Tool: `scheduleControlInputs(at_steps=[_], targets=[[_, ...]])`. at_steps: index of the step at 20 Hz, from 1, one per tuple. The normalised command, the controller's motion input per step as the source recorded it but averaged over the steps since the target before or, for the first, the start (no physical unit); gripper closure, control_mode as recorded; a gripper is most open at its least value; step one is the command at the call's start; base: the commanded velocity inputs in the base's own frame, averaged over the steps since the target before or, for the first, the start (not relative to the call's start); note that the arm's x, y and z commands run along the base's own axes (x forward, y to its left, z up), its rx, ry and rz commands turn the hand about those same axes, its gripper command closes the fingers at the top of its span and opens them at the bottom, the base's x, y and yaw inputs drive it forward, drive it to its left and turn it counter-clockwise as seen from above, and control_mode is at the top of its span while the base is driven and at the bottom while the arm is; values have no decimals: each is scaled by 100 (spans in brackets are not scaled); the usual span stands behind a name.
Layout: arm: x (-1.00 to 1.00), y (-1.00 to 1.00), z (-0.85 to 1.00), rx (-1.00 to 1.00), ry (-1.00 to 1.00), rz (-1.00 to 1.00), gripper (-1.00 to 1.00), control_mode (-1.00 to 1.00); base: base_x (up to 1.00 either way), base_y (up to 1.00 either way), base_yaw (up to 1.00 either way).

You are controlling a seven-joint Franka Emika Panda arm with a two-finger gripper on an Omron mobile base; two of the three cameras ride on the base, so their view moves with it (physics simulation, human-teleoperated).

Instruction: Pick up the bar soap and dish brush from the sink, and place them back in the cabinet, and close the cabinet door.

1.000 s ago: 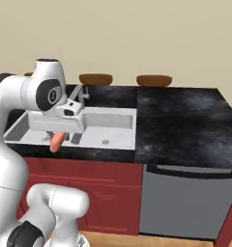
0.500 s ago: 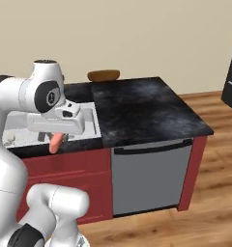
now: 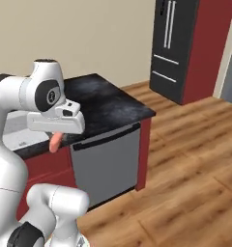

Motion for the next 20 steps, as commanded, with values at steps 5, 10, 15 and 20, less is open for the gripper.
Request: scheduleControlInputs(at_steps=[5, 10, 15, 20], targets=[[0, 0, 0, 0, 0, 0, 100, 100, 0, -1, -59], [0, 0, 0, 0, 0, 0, 100, 100, 0, -4, -58], [0, 0, 0, 0, 0, 0, 100, 100, 0, -3, -57], [0, 0, 0, 0, 0, 0, 100, 100, 0, -2, -57]])
